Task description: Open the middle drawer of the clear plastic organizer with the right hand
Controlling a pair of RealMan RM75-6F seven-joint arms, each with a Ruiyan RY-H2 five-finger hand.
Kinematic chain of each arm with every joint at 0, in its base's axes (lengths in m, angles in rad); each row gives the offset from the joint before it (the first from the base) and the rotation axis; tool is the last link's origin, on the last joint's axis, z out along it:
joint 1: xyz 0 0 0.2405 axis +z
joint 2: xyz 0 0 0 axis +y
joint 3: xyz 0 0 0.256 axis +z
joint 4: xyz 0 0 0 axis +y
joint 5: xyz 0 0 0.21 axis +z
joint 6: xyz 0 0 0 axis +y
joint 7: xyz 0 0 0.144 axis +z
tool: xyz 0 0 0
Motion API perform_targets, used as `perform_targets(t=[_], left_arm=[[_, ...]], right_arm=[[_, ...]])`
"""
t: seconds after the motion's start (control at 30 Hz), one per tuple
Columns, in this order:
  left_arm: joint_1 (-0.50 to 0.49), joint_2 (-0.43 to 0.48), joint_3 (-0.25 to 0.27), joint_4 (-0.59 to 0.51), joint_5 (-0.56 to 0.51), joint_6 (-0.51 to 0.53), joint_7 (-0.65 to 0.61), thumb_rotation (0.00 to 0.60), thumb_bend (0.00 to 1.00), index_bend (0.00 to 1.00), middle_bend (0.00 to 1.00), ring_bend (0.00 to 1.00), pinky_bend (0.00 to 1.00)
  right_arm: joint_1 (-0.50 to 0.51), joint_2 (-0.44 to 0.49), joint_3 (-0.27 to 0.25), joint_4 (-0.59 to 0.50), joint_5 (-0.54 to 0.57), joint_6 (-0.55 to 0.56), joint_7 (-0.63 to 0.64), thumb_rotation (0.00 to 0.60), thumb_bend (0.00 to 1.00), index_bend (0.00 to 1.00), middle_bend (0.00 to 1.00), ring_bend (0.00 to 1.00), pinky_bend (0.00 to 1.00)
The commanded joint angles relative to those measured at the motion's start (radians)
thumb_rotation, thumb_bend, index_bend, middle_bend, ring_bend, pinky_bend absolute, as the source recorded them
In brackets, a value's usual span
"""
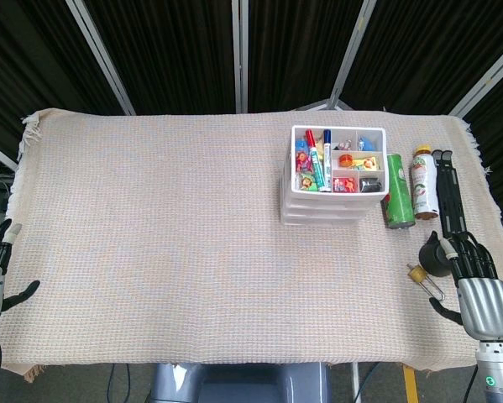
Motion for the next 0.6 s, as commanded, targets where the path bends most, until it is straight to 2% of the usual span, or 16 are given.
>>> perform_targets(t=[0.03, 0.6], left_arm=[[-0.001, 0.009, 0.004, -0.016, -0.005, -0.008, 0.015, 0.600, 0.15, 0.00, 0.00, 0.00, 0.00], [-0.003, 0.021, 0.007, -0.030, -0.003, -0.018, 0.017, 0.600, 0.15, 0.00, 0.00, 0.00, 0.00]], right_arm=[[0.001, 0.003, 0.000, -0.003, 0.002, -0.003, 0.000, 0.600, 0.06, 0.00, 0.00, 0.00, 0.00], [0.003, 0.011, -0.003, -0.016, 0.002, -0.015, 0.023, 0.600, 0.06, 0.00, 0.00, 0.00, 0.00]])
